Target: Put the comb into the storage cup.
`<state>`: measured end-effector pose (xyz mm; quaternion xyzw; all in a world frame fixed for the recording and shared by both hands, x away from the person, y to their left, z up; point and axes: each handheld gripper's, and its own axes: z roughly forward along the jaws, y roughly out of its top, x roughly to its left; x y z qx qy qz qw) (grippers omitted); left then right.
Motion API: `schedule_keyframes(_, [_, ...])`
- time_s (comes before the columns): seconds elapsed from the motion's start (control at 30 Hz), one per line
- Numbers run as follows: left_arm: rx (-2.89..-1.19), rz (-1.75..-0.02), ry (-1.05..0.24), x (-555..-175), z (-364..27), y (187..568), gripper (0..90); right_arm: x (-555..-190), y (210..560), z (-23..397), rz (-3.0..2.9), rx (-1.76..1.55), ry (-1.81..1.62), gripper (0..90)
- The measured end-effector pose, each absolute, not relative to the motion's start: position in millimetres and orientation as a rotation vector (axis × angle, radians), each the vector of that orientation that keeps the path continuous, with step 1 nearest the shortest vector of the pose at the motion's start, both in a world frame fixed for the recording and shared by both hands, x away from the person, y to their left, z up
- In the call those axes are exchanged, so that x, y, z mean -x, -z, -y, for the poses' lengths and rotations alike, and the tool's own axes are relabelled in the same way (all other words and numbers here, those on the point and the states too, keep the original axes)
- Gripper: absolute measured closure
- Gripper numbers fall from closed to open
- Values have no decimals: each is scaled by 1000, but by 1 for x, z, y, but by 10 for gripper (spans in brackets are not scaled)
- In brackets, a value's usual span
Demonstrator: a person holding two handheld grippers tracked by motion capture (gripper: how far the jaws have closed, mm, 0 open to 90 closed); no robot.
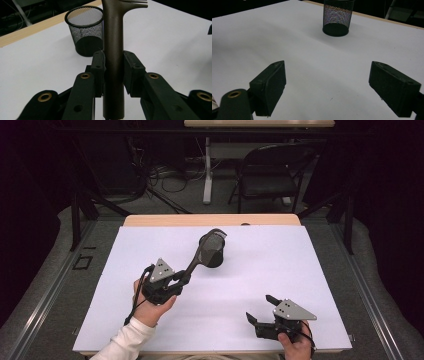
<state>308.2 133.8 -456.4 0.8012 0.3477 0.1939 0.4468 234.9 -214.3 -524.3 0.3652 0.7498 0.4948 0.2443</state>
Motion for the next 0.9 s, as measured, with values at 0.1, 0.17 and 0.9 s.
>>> schedule_keyframes(0.1, [-1967, -859, -491, -309, -131, 457, 727, -235, 524, 214, -2045, -997, -1352, 140])
schedule_keyframes(0.17, [-1960, -857, -492, -309, -130, 458, 727, -235, 525, 214, -2046, -997, -1352, 140])
schedule_keyframes(0.9, [-1864, -857, -536, -312, -119, 472, 727, -235, 525, 215, -2047, -1001, -1349, 140])
